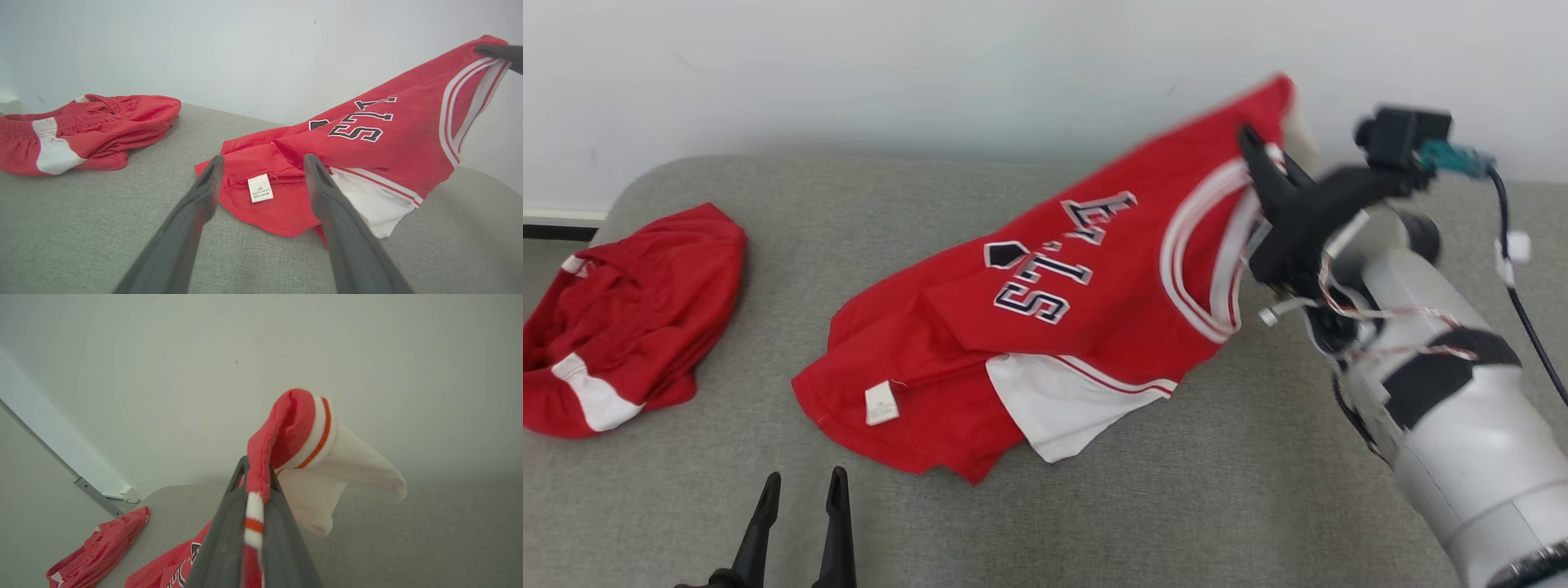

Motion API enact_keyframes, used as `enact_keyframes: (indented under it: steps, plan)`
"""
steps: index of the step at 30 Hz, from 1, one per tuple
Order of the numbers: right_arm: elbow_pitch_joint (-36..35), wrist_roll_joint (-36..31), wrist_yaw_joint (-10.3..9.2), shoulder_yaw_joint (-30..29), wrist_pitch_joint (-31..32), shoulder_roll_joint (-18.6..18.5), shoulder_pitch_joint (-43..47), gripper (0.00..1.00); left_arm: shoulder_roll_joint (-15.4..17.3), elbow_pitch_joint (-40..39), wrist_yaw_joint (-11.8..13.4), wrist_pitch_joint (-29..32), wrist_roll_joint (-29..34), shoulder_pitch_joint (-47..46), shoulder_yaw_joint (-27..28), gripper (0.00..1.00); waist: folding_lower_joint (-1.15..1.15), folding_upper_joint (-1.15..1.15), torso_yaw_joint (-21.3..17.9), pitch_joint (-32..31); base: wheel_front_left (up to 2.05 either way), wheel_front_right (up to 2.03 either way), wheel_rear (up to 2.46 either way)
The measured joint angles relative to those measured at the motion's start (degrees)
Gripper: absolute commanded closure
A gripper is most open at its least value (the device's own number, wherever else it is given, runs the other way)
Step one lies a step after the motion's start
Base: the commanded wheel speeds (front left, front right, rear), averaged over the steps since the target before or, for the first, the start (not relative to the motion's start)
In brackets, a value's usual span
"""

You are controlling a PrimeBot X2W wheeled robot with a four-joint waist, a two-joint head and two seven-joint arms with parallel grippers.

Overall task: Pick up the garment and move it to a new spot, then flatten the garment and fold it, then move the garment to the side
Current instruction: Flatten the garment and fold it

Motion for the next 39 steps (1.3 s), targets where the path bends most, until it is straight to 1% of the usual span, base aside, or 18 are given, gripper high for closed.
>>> enact_keyframes:
  steps: [1, 6, 12, 18, 19, 20, 22, 25, 29, 32, 35, 37, 39]
  plan:
    - [2.0, -1.1, 0.00, -1.2, -1.1, -1.6, 2.4, 1.00, 0.0, 0.0, 0.0, 0.0, 0.1, -0.2, 0.0, 0.00, 0.00, 0.00, -0.6, 0.3, 0.00, 0.00, 0.00]
    - [5.8, -3.8, 0.00, -4.3, -4.1, -5.2, 6.8, 1.00, 0.0, 0.2, 0.0, 0.0, 0.2, -0.7, -0.1, 0.00, 0.00, 0.00, -2.2, 0.9, 0.00, 0.00, 0.00]
    - [8.5, -4.9, 0.00, -8.9, -7.5, -7.3, 9.5, 1.00, 0.0, 0.3, 0.0, 0.0, 0.2, -1.1, -0.2, 0.00, 0.00, 0.00, -3.4, 1.2, 0.00, 0.00, 0.00]
    - [10.0, -6.9, 0.00, -12.5, -9.2, -9.6, 10.5, 1.00, 0.0, 0.3, 0.0, 0.0, 0.2, -1.1, -0.8, 0.00, 0.00, 0.00, -3.4, 0.9, 0.00, 0.00, 0.00]
    - [11.0, -7.6, 0.00, -12.9, -9.3, -9.8, 10.5, 0.73, 0.0, 0.3, 0.0, 0.0, 0.2, -1.1, -0.8, 0.00, 0.00, 0.00, -3.3, 0.8, 0.00, 0.00, 0.00]
    - [12.2, -8.1, 0.00, -13.3, -8.9, -9.8, 10.7, 0.00, 0.0, 0.4, 0.0, 0.0, 0.2, -1.1, -1.0, 0.00, 0.00, 0.00, -3.3, 0.6, 0.00, 0.00, 0.00]
    - [15.8, -10.1, 0.00, -13.9, -7.9, -9.1, 11.5, 0.00, 0.0, 0.6, 0.0, 0.0, 0.2, -1.0, -1.3, 0.00, 0.00, 0.00, -2.9, 0.1, 0.00, 0.00, 0.00]
    - [19.3, -12.9, 0.00, -13.5, -6.2, -8.5, 11.5, 0.00, 0.0, 0.7, 0.0, 0.0, 0.3, -0.9, -1.3, 0.00, -0.01, 0.00, -2.4, -0.4, 0.00, 0.00, 0.00]
    - [22.2, -17.0, 0.00, -12.3, -2.5, -8.6, 11.6, 0.00, 0.0, 0.8, 0.0, 0.0, 0.3, -0.2, -1.3, 0.00, 0.00, 0.00, -2.1, -1.2, 0.00, 0.00, 0.00]
    - [22.8, -18.2, 0.00, -12.6, -1.2, -8.1, 11.9, 0.00, 0.0, 0.8, 0.0, 0.0, 0.3, 0.4, -0.8, 0.00, -0.01, 0.00, -2.0, -1.9, 0.00, 0.00, 0.00]
    - [22.3, -17.6, 0.00, -12.8, 0.6, -4.4, 14.1, 0.00, 0.0, 0.8, 0.0, 0.0, 0.3, 1.3, -0.6, 0.00, -0.01, -0.01, -2.2, -2.5, 0.00, 0.00, 0.00]
    - [20.3, -17.4, 0.00, -11.5, 1.5, -1.3, 16.5, 0.00, 0.0, 0.7, 0.0, 0.0, 0.1, 1.6, -0.6, 0.00, -0.01, -0.01, -2.3, -2.9, 0.00, 0.00, 0.00]
    - [18.1, -17.7, 0.00, -10.3, 2.3, 0.4, 18.6, 0.00, 0.0, 0.6, 0.0, 0.0, 0.1, 1.6, -0.5, 0.00, -0.01, -0.01, -2.5, -3.0, 0.00, 0.00, 0.00]
